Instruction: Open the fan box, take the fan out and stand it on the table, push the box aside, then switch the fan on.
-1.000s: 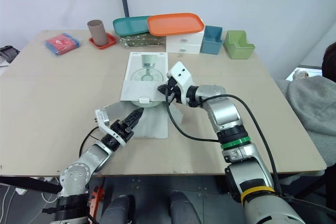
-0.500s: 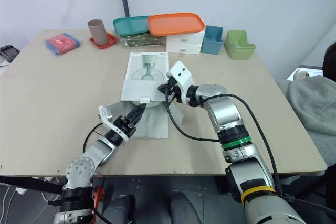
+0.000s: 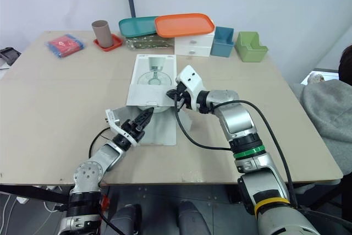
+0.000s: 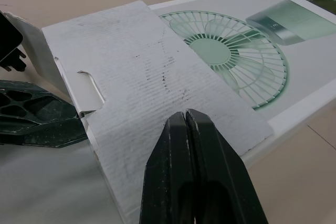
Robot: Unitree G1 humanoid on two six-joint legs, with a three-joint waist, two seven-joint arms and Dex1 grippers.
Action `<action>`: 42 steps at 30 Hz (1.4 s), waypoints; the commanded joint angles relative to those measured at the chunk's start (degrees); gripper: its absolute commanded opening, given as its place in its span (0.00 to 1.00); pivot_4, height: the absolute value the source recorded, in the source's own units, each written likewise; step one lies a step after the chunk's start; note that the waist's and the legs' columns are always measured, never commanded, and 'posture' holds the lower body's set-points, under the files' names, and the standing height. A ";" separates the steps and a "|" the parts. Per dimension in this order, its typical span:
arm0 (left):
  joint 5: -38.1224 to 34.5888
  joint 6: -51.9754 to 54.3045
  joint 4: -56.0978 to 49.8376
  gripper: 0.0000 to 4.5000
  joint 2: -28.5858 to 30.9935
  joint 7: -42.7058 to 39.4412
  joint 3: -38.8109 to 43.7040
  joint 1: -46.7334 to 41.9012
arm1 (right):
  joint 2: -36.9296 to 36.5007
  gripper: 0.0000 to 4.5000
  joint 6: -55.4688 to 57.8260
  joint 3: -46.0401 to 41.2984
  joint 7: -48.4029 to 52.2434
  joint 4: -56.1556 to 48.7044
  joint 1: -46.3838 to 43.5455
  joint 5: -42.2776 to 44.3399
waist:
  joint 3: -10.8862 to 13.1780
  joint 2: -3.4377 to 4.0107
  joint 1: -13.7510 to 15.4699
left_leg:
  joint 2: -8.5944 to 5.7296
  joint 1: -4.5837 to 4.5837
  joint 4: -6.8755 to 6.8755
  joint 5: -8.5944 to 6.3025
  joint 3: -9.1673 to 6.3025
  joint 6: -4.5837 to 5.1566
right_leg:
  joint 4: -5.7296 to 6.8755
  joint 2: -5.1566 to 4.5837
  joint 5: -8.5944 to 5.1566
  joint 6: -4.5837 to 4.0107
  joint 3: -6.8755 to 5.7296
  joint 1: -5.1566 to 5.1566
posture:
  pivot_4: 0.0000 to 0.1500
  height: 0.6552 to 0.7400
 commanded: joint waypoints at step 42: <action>-25.76 13.86 -20.84 0.20 9.76 15.99 6.12 19.55 | 2.55 0.00 -0.57 -0.10 -1.40 -1.66 -2.29 0.03 | 0.01 -0.02 -0.43 | 0.06 0.03 -0.10 -0.13 -0.04 -0.15 | -0.01 0.02 -0.17 -0.06 0.01 -0.02 | 1.00 1.00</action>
